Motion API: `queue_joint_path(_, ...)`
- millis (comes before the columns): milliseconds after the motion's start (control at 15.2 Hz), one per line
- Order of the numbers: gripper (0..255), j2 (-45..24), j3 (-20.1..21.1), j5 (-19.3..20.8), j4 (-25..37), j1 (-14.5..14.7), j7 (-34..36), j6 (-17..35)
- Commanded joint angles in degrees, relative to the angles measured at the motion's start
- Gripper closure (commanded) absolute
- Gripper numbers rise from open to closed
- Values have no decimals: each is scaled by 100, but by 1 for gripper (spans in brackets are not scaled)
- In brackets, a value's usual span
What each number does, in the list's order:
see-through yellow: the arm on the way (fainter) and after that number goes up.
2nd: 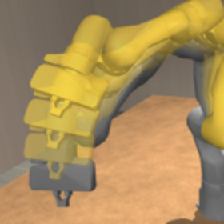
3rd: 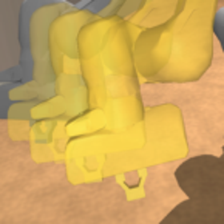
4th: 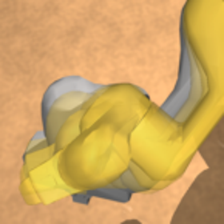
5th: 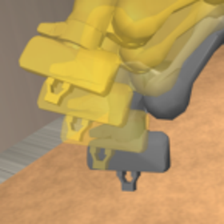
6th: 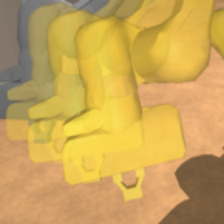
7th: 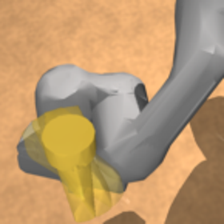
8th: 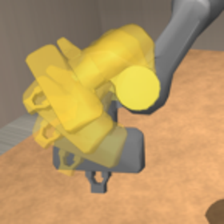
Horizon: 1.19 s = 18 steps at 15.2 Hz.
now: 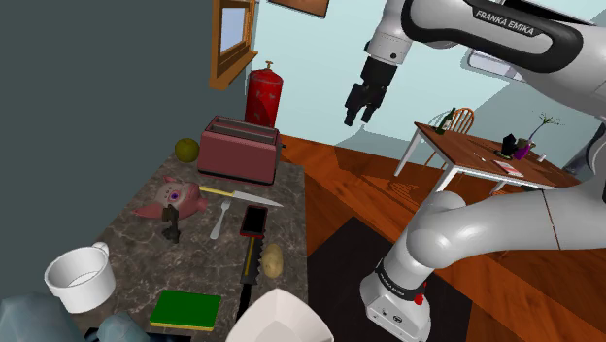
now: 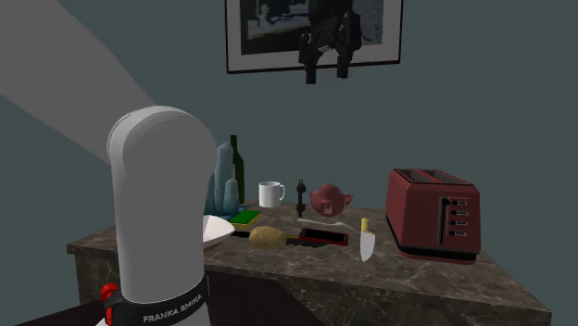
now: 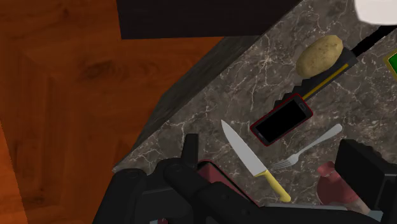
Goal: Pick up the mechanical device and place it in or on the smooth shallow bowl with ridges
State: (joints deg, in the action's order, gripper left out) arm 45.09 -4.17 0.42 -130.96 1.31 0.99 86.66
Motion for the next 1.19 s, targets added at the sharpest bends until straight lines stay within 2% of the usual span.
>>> queue_joint_path(0, 0, 0, 0, 0, 0, 0, 0, 0)
queue_joint_path(594, 0, -701, 705, -544, -606, 322, 707, 1463)
queue_joint_path(1122, 0, -1807, 1332, -856, -633, 581, 1293, 2772)
